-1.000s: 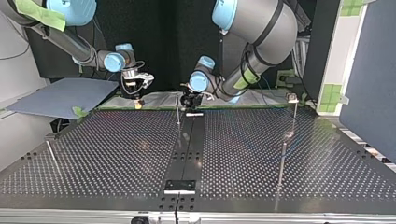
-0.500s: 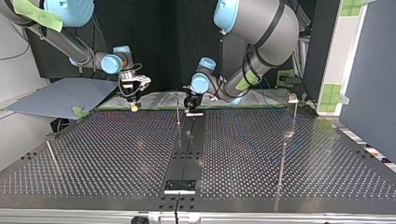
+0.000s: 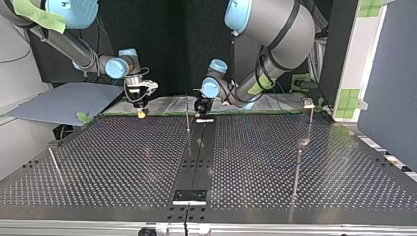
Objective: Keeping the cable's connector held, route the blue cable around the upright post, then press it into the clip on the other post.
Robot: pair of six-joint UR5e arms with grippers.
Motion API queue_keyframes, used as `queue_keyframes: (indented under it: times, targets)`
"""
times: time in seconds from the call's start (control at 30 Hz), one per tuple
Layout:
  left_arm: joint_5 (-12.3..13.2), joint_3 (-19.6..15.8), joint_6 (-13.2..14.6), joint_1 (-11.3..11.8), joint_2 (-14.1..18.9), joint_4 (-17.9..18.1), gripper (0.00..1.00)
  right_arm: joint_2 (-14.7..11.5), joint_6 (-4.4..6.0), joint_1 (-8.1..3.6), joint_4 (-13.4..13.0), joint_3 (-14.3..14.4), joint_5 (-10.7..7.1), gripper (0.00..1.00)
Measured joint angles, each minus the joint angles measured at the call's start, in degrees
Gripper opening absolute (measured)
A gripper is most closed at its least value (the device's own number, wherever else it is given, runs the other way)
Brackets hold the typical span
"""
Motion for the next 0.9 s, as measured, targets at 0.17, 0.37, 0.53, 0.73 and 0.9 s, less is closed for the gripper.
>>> queue_keyframes:
  times: [0.17, 0.37, 0.53, 0.73, 0.9]
  targets:
    - [-1.9, 0.0, 3.0, 0.1, 0.1, -2.9, 1.0, 0.0, -0.04, 0.05, 0.1, 0.0, 0.02, 0.0]
    - [-4.2, 0.0, 6.1, -0.3, 0.2, -5.0, 1.0, 0.0, -0.05, 0.2, 0.1, 0.0, 0.0, 0.0]
    - [-4.4, 0.0, 8.9, -0.7, 0.7, -5.7, 1.0, 0.0, -0.05, 0.21, 0.2, 0.0, -0.01, 0.0]
    - [-4.4, 0.0, 11.9, -1.2, 2.5, -6.2, 1.0, 0.0, -0.05, 0.15, 0.2, 0.0, 0.0, 0.0]
    - [-4.3, 0.0, 14.3, -1.6, 3.0, -7.8, 1.0, 0.0, -0.05, 0.02, 0.2, 0.0, 0.02, 0.0]
